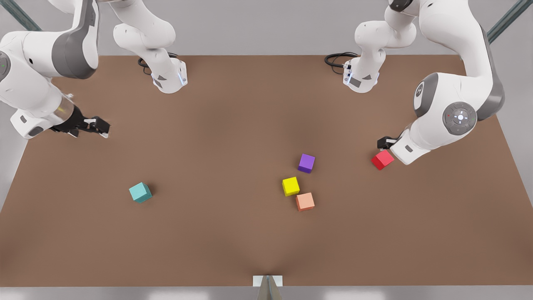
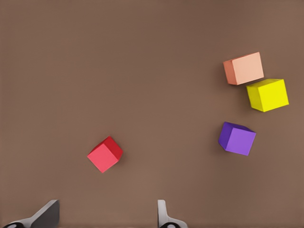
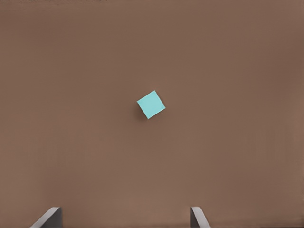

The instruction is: Pick up red wooden cube and pass to hand red wooden cube and place in blue wooden cube

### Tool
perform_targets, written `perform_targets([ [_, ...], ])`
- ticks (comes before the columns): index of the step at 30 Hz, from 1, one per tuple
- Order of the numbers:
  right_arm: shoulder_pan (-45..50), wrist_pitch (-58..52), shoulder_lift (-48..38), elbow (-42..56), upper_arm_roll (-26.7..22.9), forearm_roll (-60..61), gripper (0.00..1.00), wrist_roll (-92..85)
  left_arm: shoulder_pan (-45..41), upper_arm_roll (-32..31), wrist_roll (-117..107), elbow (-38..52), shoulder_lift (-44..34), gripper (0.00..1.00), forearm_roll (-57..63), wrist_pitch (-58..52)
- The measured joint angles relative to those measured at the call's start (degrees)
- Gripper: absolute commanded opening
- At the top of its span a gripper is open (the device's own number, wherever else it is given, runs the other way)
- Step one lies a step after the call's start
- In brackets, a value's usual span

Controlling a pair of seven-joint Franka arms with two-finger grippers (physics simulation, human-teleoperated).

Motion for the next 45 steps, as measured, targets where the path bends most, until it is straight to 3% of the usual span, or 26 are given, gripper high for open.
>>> perform_targets([
  [3,-1.22,0.06,0.32,0.06,-0.02,-0.02,1.00,0.62,-0.41,1.13,-0.07,-1.86,0.04,1.00,0.01,0.28],
  [9,1.79,0.02,3.88,0.04,-0.11,-0.11,1.00,-0.25,0.22,8.41,-5.60,-25.26,1.04,1.00,-0.09,14.34],
  [20,0.68,0.00,5.30,1.48,-0.59,0.40,1.00,-2.66,0.12,14.92,-22.20,-39.89,3.24,1.00,-6.34,39.11],
  [31,-1.11,0.02,4.62,1.64,-0.90,2.40,1.00,-3.88,0.30,15.78,-31.21,-42.97,4.74,1.00,-6.82,46.18],
  [45,-0.80,-0.23,4.60,1.58,-0.81,2.22,1.00,-4.79,-0.14,15.43,-27.97,-43.45,7.20,1.00,-10.53,46.19],
])
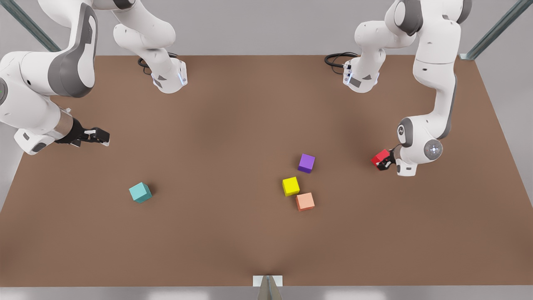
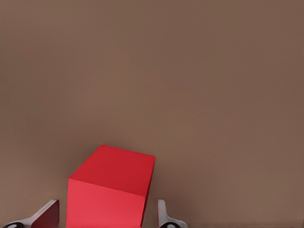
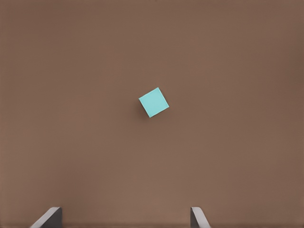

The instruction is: Pick up red wooden cube and pass to hand red wooden cube and place in blue wooden cube

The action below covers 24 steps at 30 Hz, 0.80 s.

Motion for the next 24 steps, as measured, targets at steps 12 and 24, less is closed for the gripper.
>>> perform_targets([
  [12,-0.02,-0.29,0.00,-0.26,0.00,0.02,1.00,-0.37,0.01,-0.04,3.78,0.27,3.50,0.73,-1.84,4.38],
  [24,0.20,-0.36,0.75,0.28,0.44,0.31,1.00,-0.63,-0.05,-18.47,3.58,23.59,5.31,0.59,-5.67,-5.39],
])
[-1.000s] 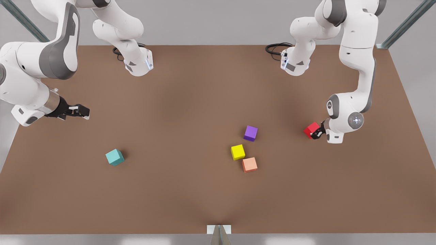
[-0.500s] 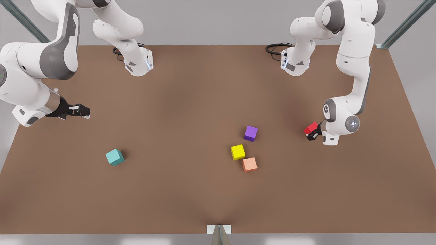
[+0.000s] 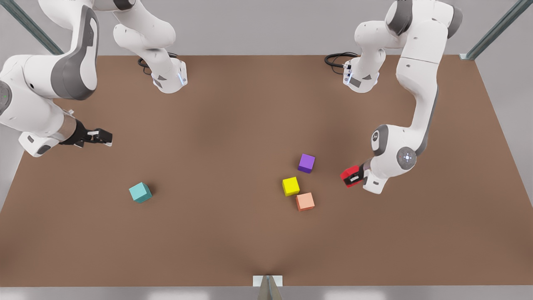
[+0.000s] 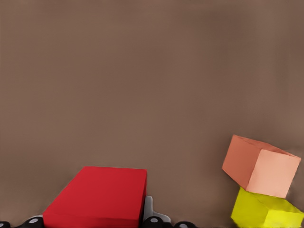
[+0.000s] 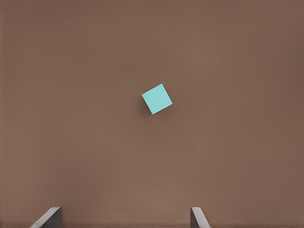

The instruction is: Pick up red wooden cube and pass to hand red wooden cube and place in blue wooden cube

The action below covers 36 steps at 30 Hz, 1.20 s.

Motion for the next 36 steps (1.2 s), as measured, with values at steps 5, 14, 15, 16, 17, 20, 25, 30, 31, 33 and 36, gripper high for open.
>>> perform_targets([
  [5,1.92,0.70,6.36,1.58,-0.04,12.45,1.00,-1.74,-0.13,-16.32,-0.29,19.54,10.22,0.59,-7.12,-14.17],
  [14,-1.65,0.29,21.88,1.34,0.12,48.43,1.00,-5.13,-1.93,-30.98,5.57,37.70,29.28,0.60,-27.55,-16.36],
  [15,-1.59,0.25,22.32,1.21,0.22,50.69,1.00,-5.53,-2.13,-31.12,6.61,38.10,30.22,0.60,-28.43,-16.04],
  [16,-1.51,0.22,22.67,1.05,0.27,52.50,1.00,-5.94,-2.43,-31.20,7.84,38.55,31.06,0.59,-29.10,-15.57],
  [17,-1.36,0.19,22.99,0.88,0.29,53.86,1.00,-6.46,-2.59,-31.23,9.19,38.83,31.54,0.59,-29.60,-15.04],
  [20,-1.06,0.19,23.61,-0.53,0.32,56.26,1.00,-9.06,-2.59,-31.20,13.80,39.70,33.30,0.59,-30.42,-13.35],
  [25,-0.87,0.79,23.57,-4.83,0.24,57.39,1.00,-18.51,-0.12,-30.79,22.47,40.40,33.79,0.64,-30.64,-10.23],
  [30,1.47,4.04,24.93,-4.97,0.32,59.21,1.00,-32.21,-2.14,-31.00,30.97,40.28,34.30,0.60,-31.51,-3.96],
  [31,1.82,4.96,25.50,-4.75,0.32,59.78,1.00,-35.03,-2.58,-31.02,32.33,40.24,34.43,0.60,-32.41,-3.01],
  [33,2.73,6.38,26.50,-4.33,0.32,61.42,1.00,-40.79,-2.95,-31.07,34.68,40.24,34.65,0.60,-33.74,-1.51],
  [36,3.22,7.58,27.69,-3.93,1.21,63.85,1.00,-49.63,-3.08,-31.08,37.71,40.30,34.88,0.60,-34.77,0.00],
])
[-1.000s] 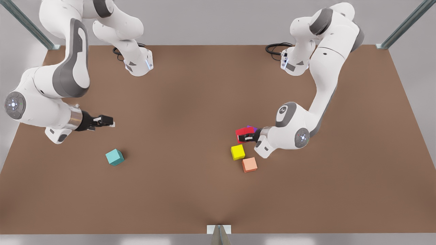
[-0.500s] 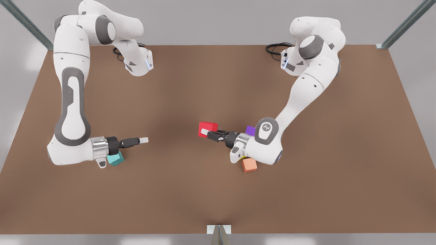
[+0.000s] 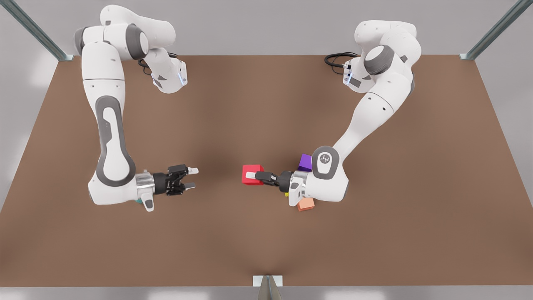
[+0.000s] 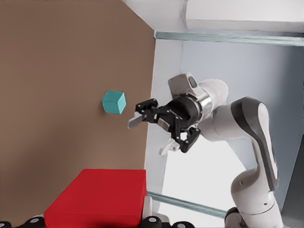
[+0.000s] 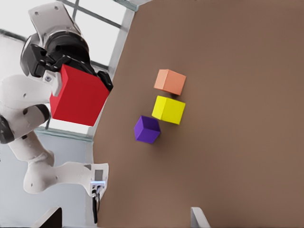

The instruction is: Pick up red wooden cube and pass to hand red wooden cube and place in blue wooden cube

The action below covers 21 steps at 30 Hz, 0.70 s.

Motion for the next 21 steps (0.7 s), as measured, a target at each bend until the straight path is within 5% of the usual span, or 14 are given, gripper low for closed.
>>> perform_targets([
  [12,1.81,1.13,-1.36,-8.97,0.94,14.37,1.00,-35.33,-0.08,-0.55,8.37,2.89,2.55,0.60,-1.35,2.56],
  [21,4.40,3.98,1.62,-6.42,1.09,27.00,1.00,-51.94,0.05,-0.89,12.12,3.43,2.76,0.61,-3.17,2.99],
])
